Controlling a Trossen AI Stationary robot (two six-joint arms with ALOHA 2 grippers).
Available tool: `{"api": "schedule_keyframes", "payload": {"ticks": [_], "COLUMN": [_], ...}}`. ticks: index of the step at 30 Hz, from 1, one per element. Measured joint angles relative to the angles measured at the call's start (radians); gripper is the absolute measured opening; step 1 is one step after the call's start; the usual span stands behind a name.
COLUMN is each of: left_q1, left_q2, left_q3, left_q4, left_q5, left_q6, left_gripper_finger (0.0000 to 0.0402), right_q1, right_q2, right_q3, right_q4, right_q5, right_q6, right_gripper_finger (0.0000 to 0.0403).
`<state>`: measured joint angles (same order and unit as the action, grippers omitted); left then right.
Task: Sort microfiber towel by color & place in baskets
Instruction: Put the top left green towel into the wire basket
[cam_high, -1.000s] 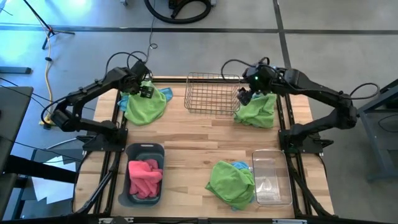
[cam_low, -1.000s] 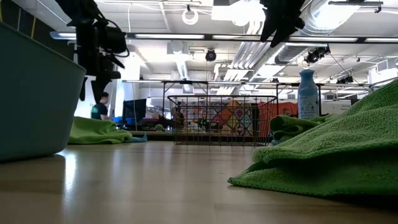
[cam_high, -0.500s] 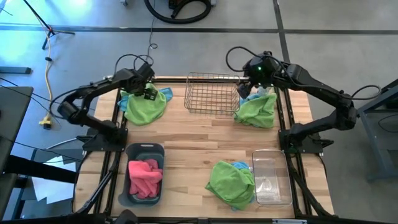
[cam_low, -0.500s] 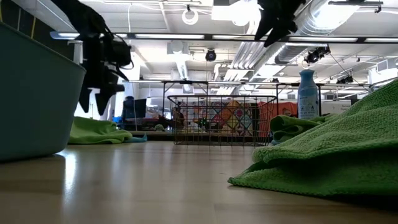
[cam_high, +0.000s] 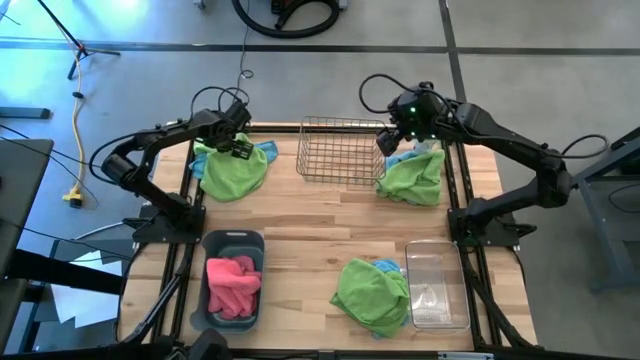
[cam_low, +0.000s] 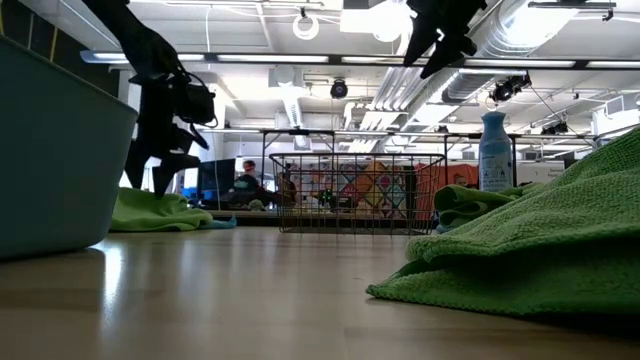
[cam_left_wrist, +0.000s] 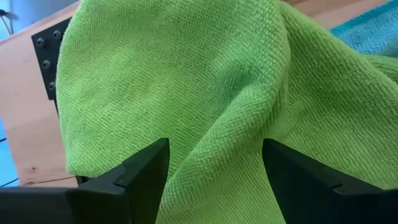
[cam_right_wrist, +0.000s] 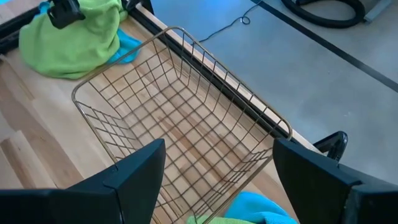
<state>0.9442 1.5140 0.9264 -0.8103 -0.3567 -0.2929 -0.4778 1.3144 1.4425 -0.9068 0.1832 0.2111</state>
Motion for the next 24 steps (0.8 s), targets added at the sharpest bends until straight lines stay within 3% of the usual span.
{"api": "schedule_keyframes", "payload": {"ticks": [5,13,24], "left_q1": [0.0,0.0,-0.002], "left_q2": [0.003,0.004,-0.062], "left_q3": [0.0,0.0,0.0], "left_q4": [0.001,0.0,-0.006], "left_q5": [-0.006,-0.006,0.0], "left_q6": [0.009,0.015,0.017], "left_gripper_finger": [0.0179,0.0016,0.0001], "right_q1": [0.0,0.001,0.001], "right_q2": [0.03,0.039,0.039], "right_q3": [0.0,0.0,0.0], "right_q4": [0.0,0.007,0.007], "right_q5": [0.0,-0.009,-0.042], "right_q6": [-0.002,-0.007,-0.035], "right_gripper_finger": [0.0293,0.0293,0.0293]}}
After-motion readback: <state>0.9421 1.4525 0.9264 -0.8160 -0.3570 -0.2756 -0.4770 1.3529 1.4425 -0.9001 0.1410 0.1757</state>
